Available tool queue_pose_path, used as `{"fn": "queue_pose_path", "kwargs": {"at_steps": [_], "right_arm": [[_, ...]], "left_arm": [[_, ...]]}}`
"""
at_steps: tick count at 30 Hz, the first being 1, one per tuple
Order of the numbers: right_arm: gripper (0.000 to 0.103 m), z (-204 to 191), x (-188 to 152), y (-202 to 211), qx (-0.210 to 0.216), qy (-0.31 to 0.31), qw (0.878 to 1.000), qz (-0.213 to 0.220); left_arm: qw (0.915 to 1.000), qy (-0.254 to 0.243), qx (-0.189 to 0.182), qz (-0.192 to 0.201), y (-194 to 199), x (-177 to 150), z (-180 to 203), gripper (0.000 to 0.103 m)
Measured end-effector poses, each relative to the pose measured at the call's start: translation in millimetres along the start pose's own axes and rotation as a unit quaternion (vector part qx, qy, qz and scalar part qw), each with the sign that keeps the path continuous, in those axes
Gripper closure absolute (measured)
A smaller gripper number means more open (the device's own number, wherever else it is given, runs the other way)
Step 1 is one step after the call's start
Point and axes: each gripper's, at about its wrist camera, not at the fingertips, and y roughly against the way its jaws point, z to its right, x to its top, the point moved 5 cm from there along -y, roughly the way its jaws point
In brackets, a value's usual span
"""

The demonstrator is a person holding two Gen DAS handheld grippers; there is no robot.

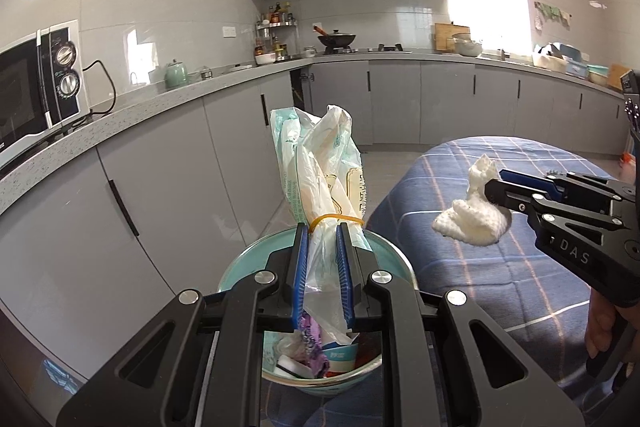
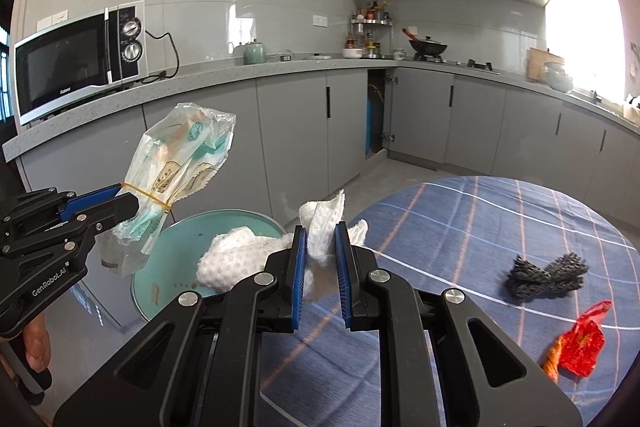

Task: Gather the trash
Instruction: 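Carry the clear bag and white cloth over the teal bin with both tools, then open both tools to drop the clear bag and cloth into the bin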

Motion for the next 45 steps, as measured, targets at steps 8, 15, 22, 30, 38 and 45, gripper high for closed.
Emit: {"fn": "queue_pose_path", "kwargs": {"at_steps": [8, 15, 22, 30, 38, 45], "right_arm": [[0.088, -16.4, 6.3, -10.3, 0.013, 0.013, 1.000, 0.000], [0.088, -31.7, 10.2, -19.5, 0.026, 0.024, 0.999, 0.000], [0.088, -40.9, 11.8, -28.0, 0.035, 0.030, 0.999, -0.002], [0.087, -45.6, 10.0, -36.1, 0.043, 0.034, 0.998, -0.003], [0.087, -47.3, 8.6, -40.8, 0.047, 0.037, 0.998, -0.006], [0.087, -50.4, 9.0, -43.9, 0.048, 0.038, 0.998, -0.008]], "left_arm": [[0.9998, 0.010, 0.018, -0.007, -7.1, -1.8, -21.1, 0.088], [0.9992, 0.017, 0.032, -0.016, -13.4, -8.0, -36.8, 0.088], [0.9987, 0.024, 0.040, -0.021, -18.9, -9.7, -50.8, 0.088], [0.9982, 0.030, 0.046, -0.021, -19.5, -9.4, -57.1, 0.087], [0.9982, 0.029, 0.047, -0.025, -19.4, -11.3, -55.1, 0.087], [0.9977, 0.021, 0.057, -0.030, -20.0, -16.5, -60.3, 0.087]]}}
